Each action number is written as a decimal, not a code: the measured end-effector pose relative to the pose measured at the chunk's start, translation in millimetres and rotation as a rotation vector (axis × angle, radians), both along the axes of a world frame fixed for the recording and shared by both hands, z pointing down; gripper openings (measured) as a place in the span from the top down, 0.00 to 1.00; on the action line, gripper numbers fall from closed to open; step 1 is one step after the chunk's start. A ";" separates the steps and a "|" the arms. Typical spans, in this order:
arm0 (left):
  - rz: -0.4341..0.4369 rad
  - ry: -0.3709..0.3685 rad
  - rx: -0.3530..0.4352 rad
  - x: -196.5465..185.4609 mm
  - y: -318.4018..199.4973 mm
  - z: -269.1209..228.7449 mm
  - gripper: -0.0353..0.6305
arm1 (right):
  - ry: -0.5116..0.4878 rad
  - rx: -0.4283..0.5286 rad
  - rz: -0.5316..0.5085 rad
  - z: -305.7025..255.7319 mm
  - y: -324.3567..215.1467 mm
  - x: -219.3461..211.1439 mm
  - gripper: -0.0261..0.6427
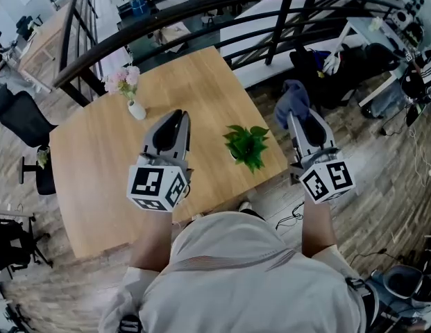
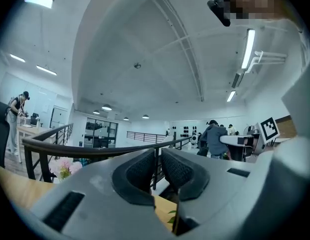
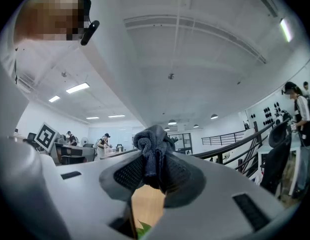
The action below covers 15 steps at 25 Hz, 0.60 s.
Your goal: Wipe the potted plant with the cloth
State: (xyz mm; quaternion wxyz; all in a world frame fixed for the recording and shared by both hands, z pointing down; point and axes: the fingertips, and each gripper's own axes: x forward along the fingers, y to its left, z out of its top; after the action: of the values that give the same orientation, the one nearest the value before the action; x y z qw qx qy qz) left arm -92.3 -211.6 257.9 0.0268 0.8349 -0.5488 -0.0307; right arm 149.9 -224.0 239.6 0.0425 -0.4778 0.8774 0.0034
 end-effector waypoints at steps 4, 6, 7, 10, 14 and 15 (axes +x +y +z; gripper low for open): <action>-0.003 0.014 0.008 -3.7 4.1 -1.4 0.88 | -0.010 0.000 -0.010 -2.6 -1.6 -6.4 0.73; 0.000 0.023 0.008 -5.0 5.1 -1.0 0.88 | -0.018 0.004 -0.020 -5.0 -1.6 -11.3 0.74; 0.002 0.030 0.008 -5.5 5.5 -0.8 0.88 | -0.021 0.006 -0.026 -6.2 -1.5 -14.2 0.74; 0.005 0.046 0.006 -7.2 6.3 0.5 0.88 | -0.020 0.005 -0.041 -7.5 -0.3 -21.4 0.74; 0.008 0.056 0.003 -9.3 6.1 3.0 0.88 | -0.021 0.005 -0.051 -6.7 1.5 -25.4 0.74; 0.010 0.057 0.003 -9.6 6.5 3.0 0.88 | -0.022 0.004 -0.052 -6.7 2.0 -25.7 0.74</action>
State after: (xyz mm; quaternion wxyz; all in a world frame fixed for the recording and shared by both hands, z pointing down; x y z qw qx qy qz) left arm -101.9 -205.1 260.9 0.0411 0.8364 -0.5438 -0.0552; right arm 124.2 -221.9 232.9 0.0533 -0.4548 0.8890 -0.0014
